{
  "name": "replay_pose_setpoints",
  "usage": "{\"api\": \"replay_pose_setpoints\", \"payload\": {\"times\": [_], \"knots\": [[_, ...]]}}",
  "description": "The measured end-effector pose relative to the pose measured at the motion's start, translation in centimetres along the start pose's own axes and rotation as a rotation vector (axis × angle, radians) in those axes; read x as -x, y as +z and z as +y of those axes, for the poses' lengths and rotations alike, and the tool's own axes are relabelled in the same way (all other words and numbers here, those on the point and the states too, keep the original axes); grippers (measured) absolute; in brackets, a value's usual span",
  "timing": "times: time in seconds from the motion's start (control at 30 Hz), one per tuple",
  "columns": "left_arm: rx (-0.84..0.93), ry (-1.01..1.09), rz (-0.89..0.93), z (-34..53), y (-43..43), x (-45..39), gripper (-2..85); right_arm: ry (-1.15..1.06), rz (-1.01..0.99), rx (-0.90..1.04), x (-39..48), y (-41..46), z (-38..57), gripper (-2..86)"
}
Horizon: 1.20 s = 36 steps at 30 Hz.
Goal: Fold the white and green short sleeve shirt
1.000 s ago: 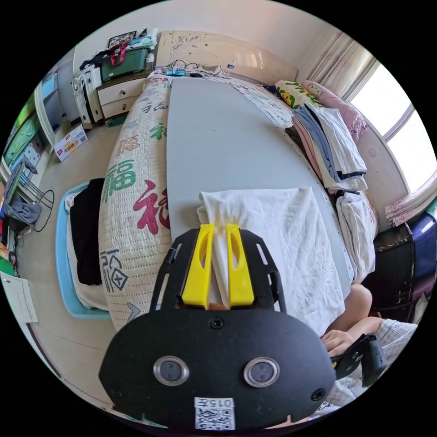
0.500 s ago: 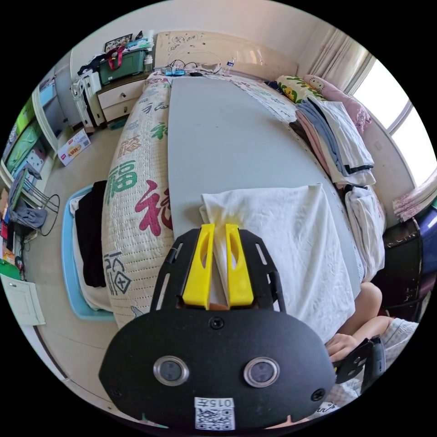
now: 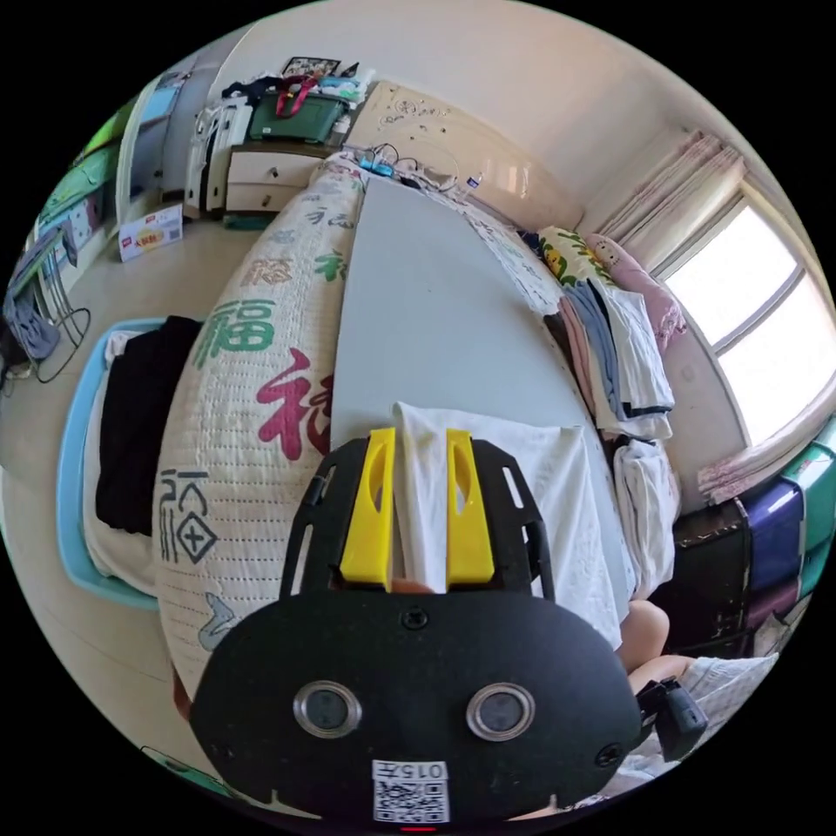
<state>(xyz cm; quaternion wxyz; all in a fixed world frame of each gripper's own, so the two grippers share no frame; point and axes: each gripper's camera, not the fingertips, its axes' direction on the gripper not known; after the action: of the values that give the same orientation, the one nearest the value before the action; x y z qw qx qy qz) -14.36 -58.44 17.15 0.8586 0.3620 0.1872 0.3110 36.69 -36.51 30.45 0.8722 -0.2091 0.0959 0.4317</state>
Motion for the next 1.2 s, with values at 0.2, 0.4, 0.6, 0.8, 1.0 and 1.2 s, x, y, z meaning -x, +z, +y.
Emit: {"api": "replay_pose_setpoints", "payload": {"times": [0.2, 0.4, 0.6, 0.8, 1.0, 1.2], "knots": [[-0.017, 0.113, -0.07, 0.2, 0.3, -2.2, 2.8, 0.004, -0.01, 0.003, 0.9, 2.3, -1.4, 0.0], [-0.026, 0.115, -0.181, 0.4, 0.4, -2.5, 2.1, -0.005, -0.033, 0.014, 2.3, 5.3, -2.7, -0.3], [0.002, 0.129, -0.223, 0.2, 0.9, -2.8, 3.3, 0.005, -0.032, 0.01, 3.3, 9.2, -4.0, -0.4], [-0.064, 0.049, -0.207, 0.1, -1.9, -1.4, 5.1, 0.033, -0.069, -0.003, 3.2, 13.4, -4.8, -0.4], [-0.04, 0.126, -0.056, -0.5, -1.2, -2.4, 6.7, 0.018, -0.057, -0.002, 4.2, 18.4, -5.5, -0.4], [0.029, 0.195, -0.145, -0.9, 1.6, -3.6, 1.8, 0.025, -0.071, -0.007, 4.5, 23.6, -5.5, -0.3]]}}
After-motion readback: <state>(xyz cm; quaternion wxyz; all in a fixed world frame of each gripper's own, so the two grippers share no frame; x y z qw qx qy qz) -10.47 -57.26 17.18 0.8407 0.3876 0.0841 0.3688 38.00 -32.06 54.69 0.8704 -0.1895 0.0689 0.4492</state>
